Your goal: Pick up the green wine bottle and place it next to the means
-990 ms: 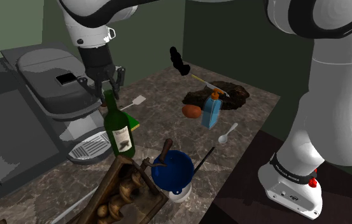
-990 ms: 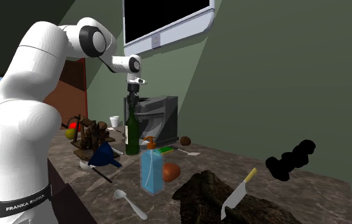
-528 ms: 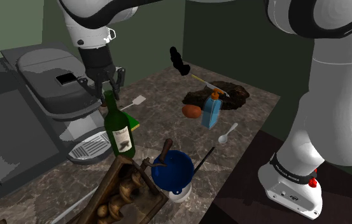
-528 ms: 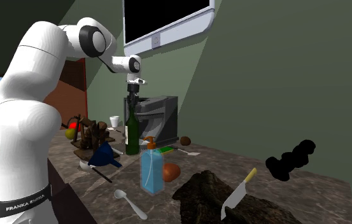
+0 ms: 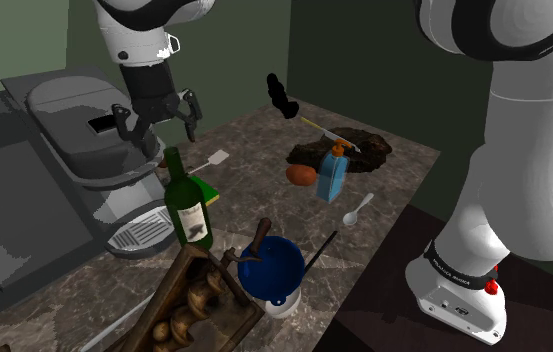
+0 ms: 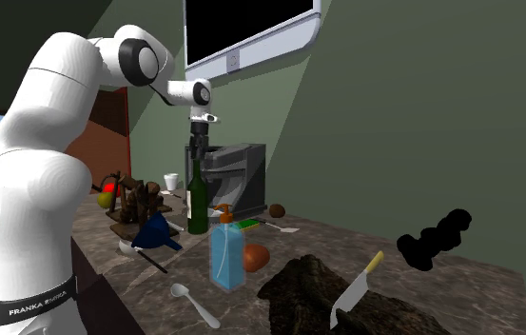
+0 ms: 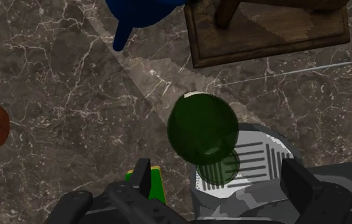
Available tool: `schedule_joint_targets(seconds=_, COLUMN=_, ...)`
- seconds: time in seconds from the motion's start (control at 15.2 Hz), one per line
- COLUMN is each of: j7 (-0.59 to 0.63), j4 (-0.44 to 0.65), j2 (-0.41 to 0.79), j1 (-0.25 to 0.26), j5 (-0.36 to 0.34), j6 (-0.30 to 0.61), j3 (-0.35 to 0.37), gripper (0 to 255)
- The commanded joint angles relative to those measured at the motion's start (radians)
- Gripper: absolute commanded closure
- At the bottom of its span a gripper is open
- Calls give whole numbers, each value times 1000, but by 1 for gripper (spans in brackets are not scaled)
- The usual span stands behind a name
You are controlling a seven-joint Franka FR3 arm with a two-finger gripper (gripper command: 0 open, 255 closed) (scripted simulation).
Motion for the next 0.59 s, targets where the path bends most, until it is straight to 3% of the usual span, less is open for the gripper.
schedule_joint_targets(seconds=0.0, j7=3, j4=81, j2=12, j1=3, j5=-2, j6=-69, j3=0, gripper=0)
schedule_joint_targets(seconds=0.07, j7=3, j4=119, j2=20, j1=4, j5=-3, j6=-100, j3=0, gripper=0)
schedule_joint_targets(seconds=0.53, j7=3, j4=119, j2=20, j1=4, j5=-3, j6=-100, j3=0, gripper=0)
